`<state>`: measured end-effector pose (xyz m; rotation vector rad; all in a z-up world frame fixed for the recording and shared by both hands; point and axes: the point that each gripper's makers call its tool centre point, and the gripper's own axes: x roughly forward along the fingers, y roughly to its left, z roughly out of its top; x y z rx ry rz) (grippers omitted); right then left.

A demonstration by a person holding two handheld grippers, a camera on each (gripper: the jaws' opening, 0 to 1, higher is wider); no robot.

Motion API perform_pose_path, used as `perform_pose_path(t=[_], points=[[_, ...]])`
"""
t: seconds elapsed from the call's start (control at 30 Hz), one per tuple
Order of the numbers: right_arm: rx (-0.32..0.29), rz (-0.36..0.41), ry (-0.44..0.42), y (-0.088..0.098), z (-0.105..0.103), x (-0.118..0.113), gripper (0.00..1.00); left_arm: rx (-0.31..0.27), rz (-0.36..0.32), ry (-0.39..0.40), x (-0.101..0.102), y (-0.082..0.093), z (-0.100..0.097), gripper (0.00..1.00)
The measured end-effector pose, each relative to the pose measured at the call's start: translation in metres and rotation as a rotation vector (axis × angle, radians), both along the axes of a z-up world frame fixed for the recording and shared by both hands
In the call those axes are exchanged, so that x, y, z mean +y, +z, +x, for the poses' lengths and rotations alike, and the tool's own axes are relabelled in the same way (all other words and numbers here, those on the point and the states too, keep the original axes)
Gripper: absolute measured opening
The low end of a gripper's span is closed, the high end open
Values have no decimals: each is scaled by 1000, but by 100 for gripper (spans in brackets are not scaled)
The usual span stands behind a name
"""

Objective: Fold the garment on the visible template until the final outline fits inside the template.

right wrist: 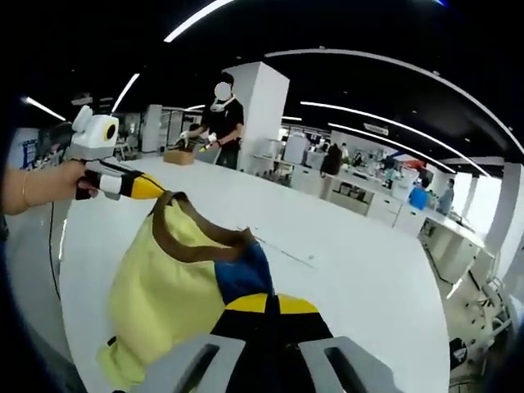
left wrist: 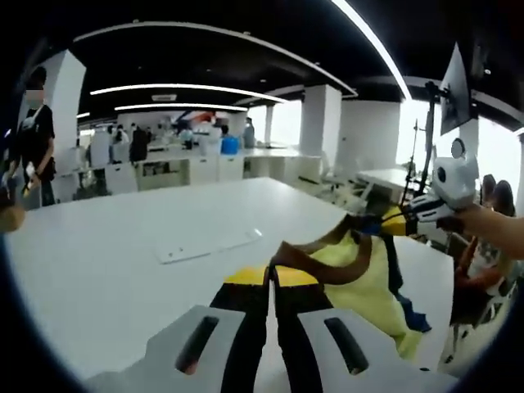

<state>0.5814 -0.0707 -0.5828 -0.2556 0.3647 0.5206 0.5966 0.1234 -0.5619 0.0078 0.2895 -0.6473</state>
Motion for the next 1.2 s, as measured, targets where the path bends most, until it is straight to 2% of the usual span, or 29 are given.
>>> perform_pose_path(t=[0.1,0.2,0.53,0.67,0.73,0.97,1.13,1.2], points=[[11,14,-18,-4,12,-2,0,3,13,7,-1,-3,11,0],[44,84,-27,-8,21,1,0,16,27,20,1,-9,23,0],[81,111,-97,-35,65,1,0,66,53,49,1,-38,65,0],[103,113,-121,-46,76,0,0,77,47,53,-1,-49,77,0],[123,147,-134,-53,83,0,0,74,66,53,-3,-57,86,0],[163,179,-198,-77,107,-7,0,92,93,64,-6,-80,111,0],[183,135,-213,-96,121,-7,0,99,140,76,-7,-99,125,0],[195,119,-233,-104,126,-8,0,102,160,108,-4,-108,130,0]])
